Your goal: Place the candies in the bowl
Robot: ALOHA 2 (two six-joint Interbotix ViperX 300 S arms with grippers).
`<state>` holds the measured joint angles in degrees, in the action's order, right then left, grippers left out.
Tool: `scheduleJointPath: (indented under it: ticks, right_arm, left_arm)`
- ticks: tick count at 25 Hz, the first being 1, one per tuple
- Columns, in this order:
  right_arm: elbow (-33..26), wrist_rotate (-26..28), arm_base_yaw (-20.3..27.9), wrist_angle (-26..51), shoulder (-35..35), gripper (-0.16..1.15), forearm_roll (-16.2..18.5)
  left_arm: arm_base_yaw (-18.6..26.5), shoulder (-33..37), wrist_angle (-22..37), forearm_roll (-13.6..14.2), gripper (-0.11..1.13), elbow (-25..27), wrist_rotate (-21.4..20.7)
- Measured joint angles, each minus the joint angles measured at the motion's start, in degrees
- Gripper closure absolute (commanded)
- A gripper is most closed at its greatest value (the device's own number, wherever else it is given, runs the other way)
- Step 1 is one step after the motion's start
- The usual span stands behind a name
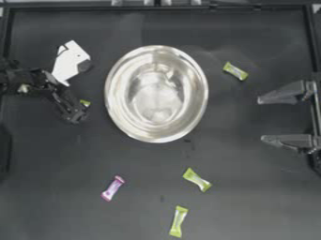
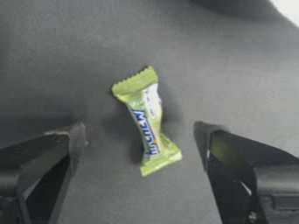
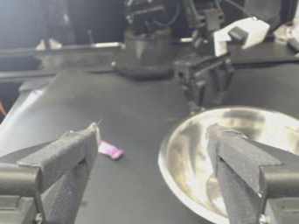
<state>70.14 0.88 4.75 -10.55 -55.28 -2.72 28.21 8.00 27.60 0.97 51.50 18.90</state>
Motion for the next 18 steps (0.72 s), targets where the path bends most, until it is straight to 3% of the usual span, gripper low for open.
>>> scheduleJointPath:
  ticks: [12, 18]
  right_arm:
    - [-0.1, 0.0, 0.0, -0.1, 0.0, -0.02, 0.0]
    - [-0.1, 0.0, 0.0, -0.1, 0.1, -0.02, 0.1]
  left_arm:
    - [-0.1, -3.3, -1.7, 2.4, 0.02, -0.6, 0.3]
    - [0.0, -3.5, -1.8, 2.4, 0.16, -0.7, 0.3]
